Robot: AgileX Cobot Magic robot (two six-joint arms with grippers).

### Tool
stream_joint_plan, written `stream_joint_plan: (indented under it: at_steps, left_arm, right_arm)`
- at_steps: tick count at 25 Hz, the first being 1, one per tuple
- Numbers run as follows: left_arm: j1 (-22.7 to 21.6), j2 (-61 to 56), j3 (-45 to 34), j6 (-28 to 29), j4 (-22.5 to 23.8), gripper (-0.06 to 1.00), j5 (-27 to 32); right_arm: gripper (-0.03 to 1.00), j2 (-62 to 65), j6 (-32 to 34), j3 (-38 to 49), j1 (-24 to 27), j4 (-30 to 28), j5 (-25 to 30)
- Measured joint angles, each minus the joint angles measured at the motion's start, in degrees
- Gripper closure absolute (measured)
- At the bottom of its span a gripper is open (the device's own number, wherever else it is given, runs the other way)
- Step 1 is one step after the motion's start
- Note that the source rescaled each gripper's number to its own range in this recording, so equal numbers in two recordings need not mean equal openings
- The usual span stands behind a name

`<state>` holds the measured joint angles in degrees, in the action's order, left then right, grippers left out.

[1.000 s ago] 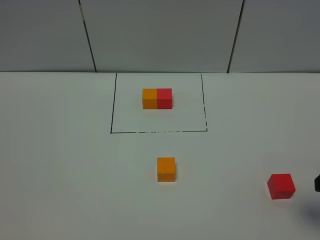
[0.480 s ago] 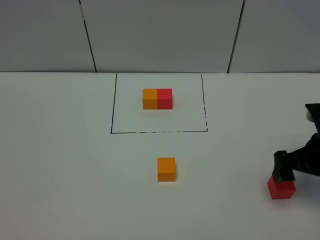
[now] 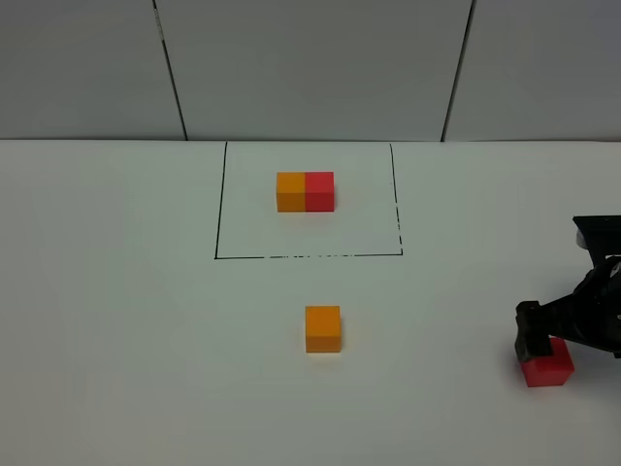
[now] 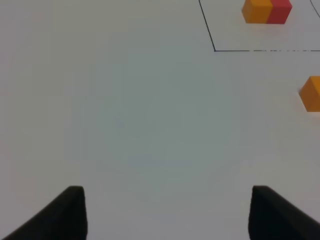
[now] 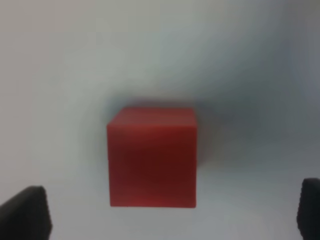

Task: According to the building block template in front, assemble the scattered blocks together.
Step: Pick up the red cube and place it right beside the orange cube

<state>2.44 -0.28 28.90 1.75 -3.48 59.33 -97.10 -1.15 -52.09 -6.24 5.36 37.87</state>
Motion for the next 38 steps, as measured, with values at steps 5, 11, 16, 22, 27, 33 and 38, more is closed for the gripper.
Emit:
stream_joint_plan:
  at_steps: [5, 11, 16, 22, 27, 33, 38]
  left_arm:
    - [0.0, 0.0, 0.0, 0.0, 0.0, 0.41, 0.0]
    - [0.0, 0.0, 0.0, 0.0, 0.0, 0.41, 0.0]
    - [0.0, 0.0, 0.0, 0.0, 0.0, 0.41, 0.0]
    - [0.0, 0.0, 0.0, 0.0, 0.0, 0.41, 0.0]
    - [0.0, 0.0, 0.0, 0.0, 0.0, 0.41, 0.0]
    - [0.0, 0.0, 0.0, 0.0, 0.0, 0.41, 0.0]
    - [0.0, 0.0, 0.0, 0.0, 0.0, 0.41, 0.0]
  right_arm:
    - [-0.03, -2.3, 1.1, 0.0, -0.4, 0.4, -1.7]
    - [-0.03, -3.2, 1.1, 0.0, -1.7, 0.8, -3.1]
    - [-0.03, -5.9, 1.1, 0.0, -1.7, 0.8, -3.3]
    - [-0.03, -7.3, 1.5, 0.0, -1.7, 0.8, -4.9]
    - [-0.03, -8.8, 1.5, 0.0, -1.7, 0.3, -5.2]
    - [-0.03, -10.0, 1.7, -0.1, -1.8, -0.6, -5.4]
    - [-0.03, -10.1, 2.1, -0.1, -1.8, -1.0, -6.4]
